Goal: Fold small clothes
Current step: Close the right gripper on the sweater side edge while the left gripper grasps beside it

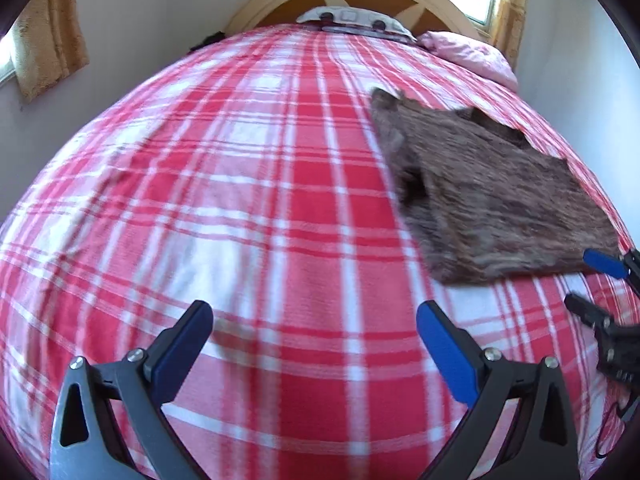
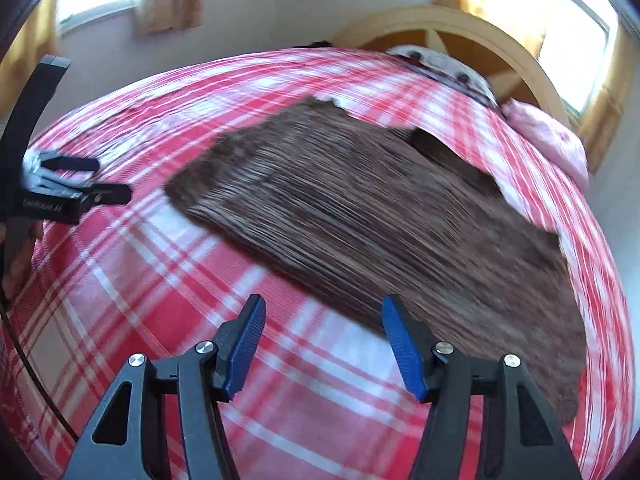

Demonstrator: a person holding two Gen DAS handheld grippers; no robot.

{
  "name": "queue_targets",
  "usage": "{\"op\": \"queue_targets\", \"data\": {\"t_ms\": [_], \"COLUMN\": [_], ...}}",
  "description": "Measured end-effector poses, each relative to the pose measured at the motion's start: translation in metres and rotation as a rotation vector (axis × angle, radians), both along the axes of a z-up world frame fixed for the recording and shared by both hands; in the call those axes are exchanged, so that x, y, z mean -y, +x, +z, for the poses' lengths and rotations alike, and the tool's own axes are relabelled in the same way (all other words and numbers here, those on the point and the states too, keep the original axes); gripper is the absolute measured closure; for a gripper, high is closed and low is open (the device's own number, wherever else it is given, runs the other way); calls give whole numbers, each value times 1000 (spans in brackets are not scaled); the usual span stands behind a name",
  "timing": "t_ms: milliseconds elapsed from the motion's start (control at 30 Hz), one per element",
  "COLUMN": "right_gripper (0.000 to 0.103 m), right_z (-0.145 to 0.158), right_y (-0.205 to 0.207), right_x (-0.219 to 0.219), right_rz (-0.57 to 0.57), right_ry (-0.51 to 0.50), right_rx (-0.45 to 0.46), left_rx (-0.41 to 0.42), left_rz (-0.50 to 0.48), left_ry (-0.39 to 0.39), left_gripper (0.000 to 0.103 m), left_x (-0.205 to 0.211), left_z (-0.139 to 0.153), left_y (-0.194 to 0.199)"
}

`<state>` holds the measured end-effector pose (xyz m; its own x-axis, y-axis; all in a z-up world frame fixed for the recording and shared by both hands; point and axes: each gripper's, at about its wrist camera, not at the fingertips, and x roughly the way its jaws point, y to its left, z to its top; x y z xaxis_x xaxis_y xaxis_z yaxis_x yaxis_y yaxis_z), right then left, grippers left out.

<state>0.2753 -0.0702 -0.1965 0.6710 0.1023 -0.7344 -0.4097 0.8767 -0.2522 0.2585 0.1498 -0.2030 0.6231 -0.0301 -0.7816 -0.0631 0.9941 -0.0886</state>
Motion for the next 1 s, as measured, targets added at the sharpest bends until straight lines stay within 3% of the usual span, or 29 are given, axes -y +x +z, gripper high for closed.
{"op": "queue_targets", "data": {"t_ms": [267, 367, 600, 733, 800, 867, 1000], "right_gripper": [41, 41, 41, 42, 49, 63, 68], "right_z": [-18, -22, -23, -25, -26, -26, -28], "right_y": [1, 7, 27, 27, 28, 30, 33], "right_x": [-82, -98, -111, -110, -109, -107, -103], "right_rz": [150, 136, 91, 77, 83, 79, 67], "right_ry": [-145, -188, -177, -164, -146, -129, -101], "right_rx": [80, 115, 123, 138, 130, 121, 112], "left_rx": [15, 12, 14, 24, 23, 33, 29], "left_rz": [53, 61, 35, -17, -49, -84, -132], "left_ry": [-38, -68, -128, -214, -250, -288, -345], "left_gripper": [0, 0, 0, 0, 0, 0, 0], "left_x": [-44, -51, -55, -52, -48, -42, -26], "left_z": [8, 7, 4, 5, 8, 12, 16], "left_y": [16, 22, 40, 55, 66, 79, 106]}}
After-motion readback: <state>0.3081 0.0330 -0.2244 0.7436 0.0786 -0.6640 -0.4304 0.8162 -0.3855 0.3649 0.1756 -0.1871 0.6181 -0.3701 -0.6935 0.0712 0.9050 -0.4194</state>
